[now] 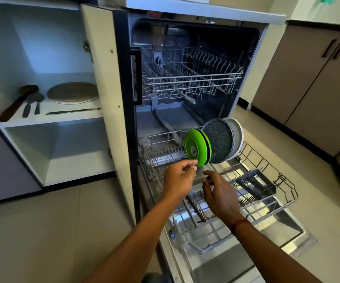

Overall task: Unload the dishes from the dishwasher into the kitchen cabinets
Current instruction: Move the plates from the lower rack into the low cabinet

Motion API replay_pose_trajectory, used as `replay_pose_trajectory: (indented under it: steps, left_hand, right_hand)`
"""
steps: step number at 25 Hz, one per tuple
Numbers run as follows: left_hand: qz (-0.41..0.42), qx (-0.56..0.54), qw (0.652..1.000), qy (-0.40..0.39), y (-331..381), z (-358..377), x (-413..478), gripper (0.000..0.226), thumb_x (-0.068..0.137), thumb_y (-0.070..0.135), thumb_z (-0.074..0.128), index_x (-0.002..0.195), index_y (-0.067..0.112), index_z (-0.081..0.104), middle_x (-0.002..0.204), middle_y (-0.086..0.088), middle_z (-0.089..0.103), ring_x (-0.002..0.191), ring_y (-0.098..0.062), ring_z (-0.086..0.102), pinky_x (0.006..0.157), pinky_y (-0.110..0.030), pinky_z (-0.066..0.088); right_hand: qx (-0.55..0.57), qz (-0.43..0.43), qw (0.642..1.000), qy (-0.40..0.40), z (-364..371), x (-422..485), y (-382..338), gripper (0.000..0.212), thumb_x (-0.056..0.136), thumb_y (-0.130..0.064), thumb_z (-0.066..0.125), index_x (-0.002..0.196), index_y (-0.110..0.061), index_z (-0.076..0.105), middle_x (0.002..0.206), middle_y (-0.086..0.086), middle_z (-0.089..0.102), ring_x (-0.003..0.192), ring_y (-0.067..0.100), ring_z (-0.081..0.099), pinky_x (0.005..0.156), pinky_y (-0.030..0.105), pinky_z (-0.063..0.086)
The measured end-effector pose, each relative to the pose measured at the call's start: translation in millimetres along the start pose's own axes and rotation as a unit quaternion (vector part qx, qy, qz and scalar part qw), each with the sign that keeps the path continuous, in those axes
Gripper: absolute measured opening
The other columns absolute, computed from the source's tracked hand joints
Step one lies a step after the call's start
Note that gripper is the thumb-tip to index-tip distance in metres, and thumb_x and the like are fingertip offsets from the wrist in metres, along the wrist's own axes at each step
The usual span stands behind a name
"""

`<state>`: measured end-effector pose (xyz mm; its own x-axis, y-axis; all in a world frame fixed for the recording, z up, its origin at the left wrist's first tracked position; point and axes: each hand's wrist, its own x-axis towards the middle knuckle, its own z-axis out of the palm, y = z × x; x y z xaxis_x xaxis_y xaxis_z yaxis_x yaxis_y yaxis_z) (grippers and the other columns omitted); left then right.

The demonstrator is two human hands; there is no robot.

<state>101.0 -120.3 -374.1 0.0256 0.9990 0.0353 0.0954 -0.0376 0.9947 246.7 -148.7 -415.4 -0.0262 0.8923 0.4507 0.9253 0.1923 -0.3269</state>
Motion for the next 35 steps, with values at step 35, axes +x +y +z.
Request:
replay_pose_trajectory:
  steps: [35]
  left_hand:
    - [-0.021,0.191,0.979,-0.06,-47.1,209.1,219.5,0.028,0.082,0.02,0.075,0.107,0.015,0.064,0.106,-0.007,0.07,0.1,-0.024,0.062,0.081,-0.031,0.048]
  right_hand:
    - [0.082,0.396,0.915,-0.005,51.8,209.8,242.9,0.024,0.083,-0.025,0.065,0.062,-0.014,0.06,0.073,0.011,0.068,0.069,0.029,0.066,0.067,0.044,0.059]
